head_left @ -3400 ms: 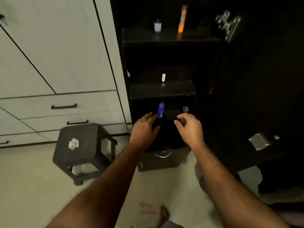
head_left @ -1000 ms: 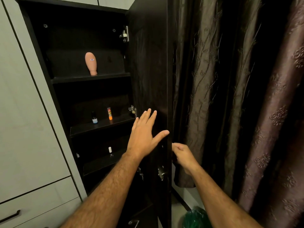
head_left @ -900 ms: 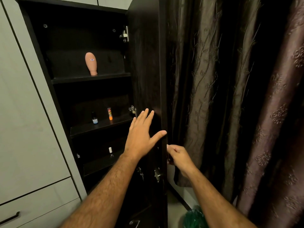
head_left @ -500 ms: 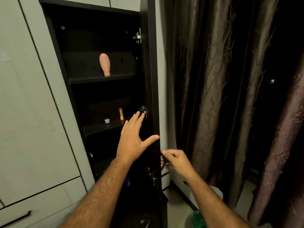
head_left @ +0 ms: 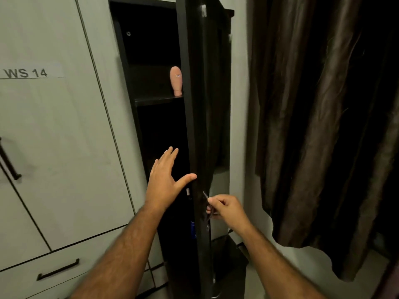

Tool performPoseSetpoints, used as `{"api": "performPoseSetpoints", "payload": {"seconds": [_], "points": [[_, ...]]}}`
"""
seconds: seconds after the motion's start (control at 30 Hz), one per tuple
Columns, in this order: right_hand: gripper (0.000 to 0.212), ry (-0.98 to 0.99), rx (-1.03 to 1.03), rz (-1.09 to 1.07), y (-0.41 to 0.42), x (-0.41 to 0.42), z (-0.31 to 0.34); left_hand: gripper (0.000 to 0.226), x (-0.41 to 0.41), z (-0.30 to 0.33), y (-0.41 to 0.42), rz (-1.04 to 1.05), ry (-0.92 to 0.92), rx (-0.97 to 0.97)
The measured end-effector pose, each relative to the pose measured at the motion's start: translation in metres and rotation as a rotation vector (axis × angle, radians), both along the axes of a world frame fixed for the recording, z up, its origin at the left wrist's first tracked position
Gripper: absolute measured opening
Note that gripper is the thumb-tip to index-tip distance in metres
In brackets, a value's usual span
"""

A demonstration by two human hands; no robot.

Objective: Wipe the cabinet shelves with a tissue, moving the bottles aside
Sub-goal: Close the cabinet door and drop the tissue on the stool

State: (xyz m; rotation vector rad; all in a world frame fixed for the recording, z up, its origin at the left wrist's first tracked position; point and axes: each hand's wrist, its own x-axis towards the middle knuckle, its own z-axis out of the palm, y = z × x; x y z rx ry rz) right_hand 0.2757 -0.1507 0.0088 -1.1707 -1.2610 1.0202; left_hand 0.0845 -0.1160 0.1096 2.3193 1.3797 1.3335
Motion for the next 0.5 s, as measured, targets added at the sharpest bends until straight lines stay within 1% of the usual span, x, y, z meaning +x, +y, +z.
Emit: {"api": "performPoseSetpoints", "payload": {"seconds": [0.13, 0.27, 0.5], "points": [[0.023, -0.052, -0.005, 0.011, 0.023, -0.033, 0.005, 0.087, -0.031, -0.001, 0.018, 0.074, -0.021, -0.020], [0.024, -0.111, 0.006, -0.008, 0.047, -0.059, 0.006, 0.080, -0.054, -0.003, 0.038, 0.153, 0.013, 0.024], [0.023, -0.259, 0.049, 0.005, 0.087, -0.076, 0.004, 0.075, -0.077, -0.006, 0.070, 0.205, 0.025, 0.060]]}}
